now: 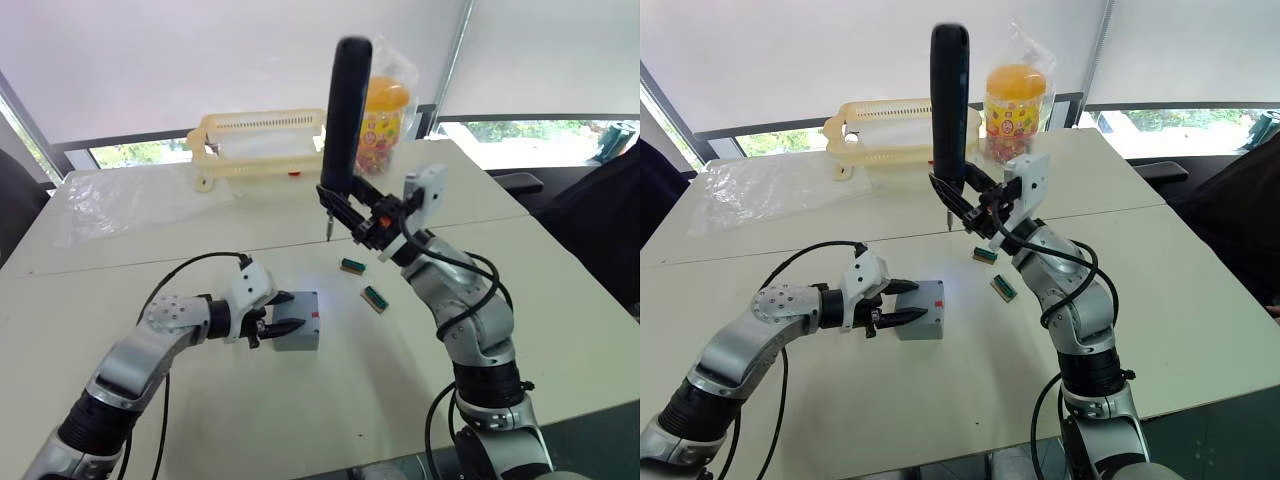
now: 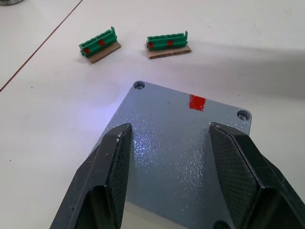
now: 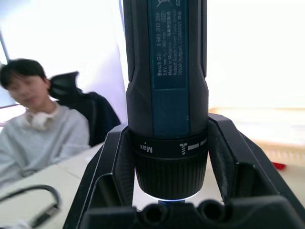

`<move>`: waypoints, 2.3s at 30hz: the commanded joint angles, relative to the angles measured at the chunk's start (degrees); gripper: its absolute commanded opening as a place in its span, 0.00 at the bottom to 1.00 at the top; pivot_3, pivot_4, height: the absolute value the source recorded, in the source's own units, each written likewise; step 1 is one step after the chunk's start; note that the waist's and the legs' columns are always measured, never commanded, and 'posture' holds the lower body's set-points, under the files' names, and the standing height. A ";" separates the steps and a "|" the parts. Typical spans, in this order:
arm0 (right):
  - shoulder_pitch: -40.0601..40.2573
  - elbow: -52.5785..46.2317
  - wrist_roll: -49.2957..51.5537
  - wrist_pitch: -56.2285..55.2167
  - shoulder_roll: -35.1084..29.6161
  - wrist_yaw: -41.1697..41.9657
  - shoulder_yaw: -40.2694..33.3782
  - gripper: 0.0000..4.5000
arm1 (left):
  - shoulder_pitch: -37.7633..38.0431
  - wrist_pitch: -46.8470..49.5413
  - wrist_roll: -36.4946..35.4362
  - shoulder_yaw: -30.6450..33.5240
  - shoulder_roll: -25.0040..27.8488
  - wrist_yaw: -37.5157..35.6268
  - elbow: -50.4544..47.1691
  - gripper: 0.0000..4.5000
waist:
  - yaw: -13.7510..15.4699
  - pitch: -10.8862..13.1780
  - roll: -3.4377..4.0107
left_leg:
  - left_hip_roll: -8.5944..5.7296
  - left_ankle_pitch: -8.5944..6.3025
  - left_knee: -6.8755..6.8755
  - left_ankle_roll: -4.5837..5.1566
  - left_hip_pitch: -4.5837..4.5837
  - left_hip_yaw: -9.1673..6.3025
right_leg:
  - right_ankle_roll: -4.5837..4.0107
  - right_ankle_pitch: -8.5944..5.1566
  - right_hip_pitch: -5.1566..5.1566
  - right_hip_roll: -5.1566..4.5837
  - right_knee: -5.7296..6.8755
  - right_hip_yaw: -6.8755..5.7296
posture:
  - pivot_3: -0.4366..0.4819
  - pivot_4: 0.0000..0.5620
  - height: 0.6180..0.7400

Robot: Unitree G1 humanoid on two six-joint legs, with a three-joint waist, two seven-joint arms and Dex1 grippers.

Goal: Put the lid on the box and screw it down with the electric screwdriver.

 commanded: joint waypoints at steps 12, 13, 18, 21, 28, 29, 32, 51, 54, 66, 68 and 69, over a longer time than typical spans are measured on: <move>-18.13 12.06 22.64 53.14 -32.34 -3.60 -16.42 0.39 | -0.59 20.07 -22.18 19.98 10.79 -5.08 -11.28 0.57 | 0.07 1.35 -0.21 | -0.04 -0.04 0.11 0.11 -1.37 0.02 | 0.22 0.14 -1.35 -0.06 0.14 -0.04 | 0.48 0.27 1.00; -17.99 13.13 22.50 57.24 -35.30 -2.75 -15.08 0.39 | 0.15 20.35 -23.01 20.66 12.93 -6.55 -12.16 0.57 | 0.06 1.34 -0.19 | -0.01 -0.09 0.00 0.18 -1.68 0.04 | 0.18 0.11 -1.71 -0.01 0.09 -0.03 | 0.48 0.27 1.00; -13.22 18.13 25.22 63.19 -43.61 1.45 -11.29 0.39 | -0.38 19.29 -24.98 20.00 15.58 -8.37 -13.68 0.57 | 0.29 1.49 -0.01 | 0.02 -0.21 -0.04 0.39 -2.06 0.07 | 0.05 -0.06 -2.13 -0.01 -0.06 -0.06 | 0.48 0.27 1.00; -9.93 22.72 26.24 63.19 -44.15 -0.22 -10.82 0.39 | -2.72 18.57 -25.25 17.06 14.28 -8.14 -15.07 0.57 | 0.21 1.56 0.05 | -0.01 -0.35 0.12 0.64 -2.07 0.16 | 0.07 -0.04 -2.11 -0.03 0.00 -0.02 | 0.48 0.27 1.00; -7.19 29.57 30.44 63.19 -44.10 -9.49 -10.00 0.39 | -4.00 15.82 -23.35 10.63 12.05 -7.59 -18.01 0.57 | 0.02 1.60 0.05 | -0.10 -0.17 0.45 0.33 -1.95 0.16 | 0.23 0.09 -1.82 -0.01 0.07 0.11 | 0.48 0.27 1.00; -6.94 29.44 31.60 63.19 -43.93 -10.50 -9.64 0.39 | -3.70 15.55 -23.03 10.29 11.87 -7.35 -18.01 0.57 | -0.05 1.60 0.05 | -0.10 -0.14 0.45 0.28 -1.94 0.16 | 0.26 0.12 -1.83 0.00 0.09 0.13 | 0.48 0.27 1.00; -6.11 28.55 34.06 63.19 -42.94 -13.75 -9.01 0.39 | -2.69 15.06 -22.61 9.86 11.21 -6.30 -17.93 0.57 | -0.07 1.60 0.05 | -0.08 -0.11 0.45 0.25 -1.90 0.11 | 0.27 0.14 -1.83 0.05 0.20 0.13 | 0.48 0.27 1.00; -3.71 26.69 31.44 63.19 -38.62 -20.56 -8.79 0.99 | 0.91 11.61 -17.02 10.00 10.04 -2.26 -14.24 0.57 | 0.15 1.54 -0.03 | -0.08 -0.11 1.03 0.24 -1.83 0.04 | 0.39 0.25 -1.43 0.03 0.25 0.08 | 0.48 0.27 1.00; -4.33 22.67 27.77 61.55 -40.08 -17.73 -8.88 0.99 | 0.65 13.19 -18.60 12.82 9.89 -1.33 -12.94 0.57 | 0.35 1.54 -0.03 | -0.10 -0.11 1.16 0.23 -1.69 0.05 | 0.33 0.29 -1.18 0.01 0.19 0.09 | 0.48 0.27 1.00; -3.97 9.60 17.82 39.47 -46.55 4.62 -7.26 0.99 | 10.61 19.33 -24.77 30.42 11.26 1.42 -7.75 0.57 | -0.04 1.56 0.01 | -0.03 -0.12 1.01 0.24 -1.71 0.07 | 0.51 0.38 -1.37 0.03 0.25 0.08 | 0.48 0.27 1.00; 1.10 4.64 18.39 34.74 -46.61 10.05 -9.23 0.99 | 15.00 19.46 -24.91 32.46 11.96 0.94 -9.22 0.57 | 0.21 1.56 0.00 | -0.02 -0.12 1.01 0.25 -1.75 0.05 | 0.50 0.38 -1.37 0.03 0.24 0.05 | 0.48 0.27 1.00; 5.42 1.10 18.28 31.38 -46.95 13.72 -10.41 0.99 | 17.85 19.51 -24.96 33.72 12.20 0.60 -10.08 0.57 | 0.39 1.55 -0.01 | -0.02 -0.12 1.01 0.25 -1.77 0.05 | 0.50 0.38 -1.38 0.02 0.23 0.04 | 0.48 0.27 1.00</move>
